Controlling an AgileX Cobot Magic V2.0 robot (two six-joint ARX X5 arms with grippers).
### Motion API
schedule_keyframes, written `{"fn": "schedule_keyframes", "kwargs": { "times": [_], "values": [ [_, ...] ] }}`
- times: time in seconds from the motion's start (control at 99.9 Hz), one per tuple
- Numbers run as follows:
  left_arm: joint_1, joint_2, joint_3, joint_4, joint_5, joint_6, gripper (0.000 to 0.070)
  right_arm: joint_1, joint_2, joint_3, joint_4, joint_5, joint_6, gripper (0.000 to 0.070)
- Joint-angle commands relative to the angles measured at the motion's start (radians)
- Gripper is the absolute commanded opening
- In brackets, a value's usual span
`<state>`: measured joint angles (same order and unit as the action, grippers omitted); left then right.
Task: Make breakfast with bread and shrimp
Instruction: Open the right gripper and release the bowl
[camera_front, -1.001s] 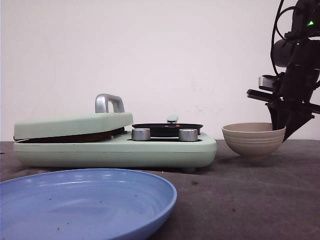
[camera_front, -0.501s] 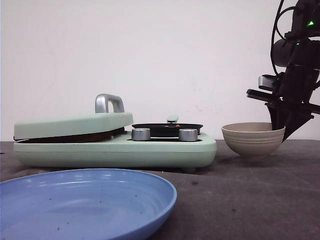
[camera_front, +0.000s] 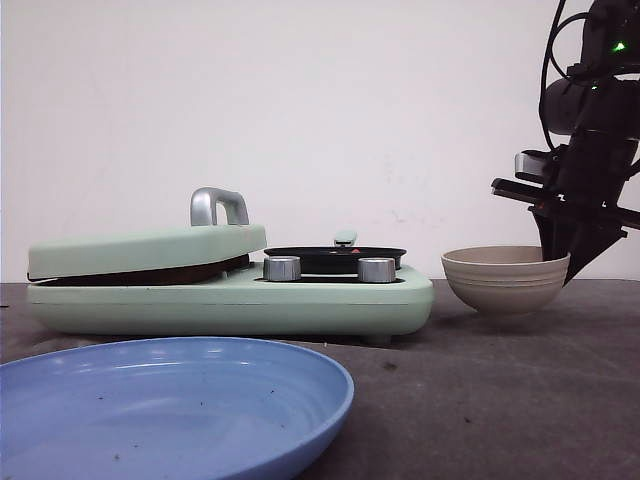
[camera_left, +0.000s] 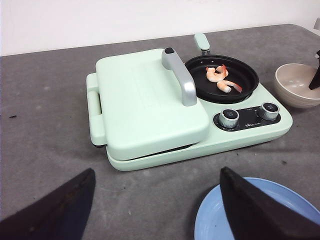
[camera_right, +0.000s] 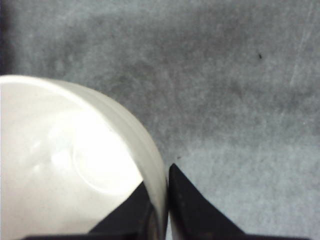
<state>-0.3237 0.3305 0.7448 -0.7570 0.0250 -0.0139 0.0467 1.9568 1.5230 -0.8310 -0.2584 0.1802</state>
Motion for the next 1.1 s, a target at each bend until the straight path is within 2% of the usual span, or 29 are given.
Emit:
{"fn": "schedule_keyframes", "kwargs": {
  "times": [0.0,1.091],
  "values": [
    [-0.004,0.002,0.006,0.009,0.000,0.002,0.0430,0.003,0.014,0.021,-0.008,-0.005,-0.024,0.0004],
    [-0.004,0.002,0.006,0.008,0.000,0.002,0.0430,0.021,0.020,0.021,-0.034,-0.002,-0.056,0.0006]
  ]
}}
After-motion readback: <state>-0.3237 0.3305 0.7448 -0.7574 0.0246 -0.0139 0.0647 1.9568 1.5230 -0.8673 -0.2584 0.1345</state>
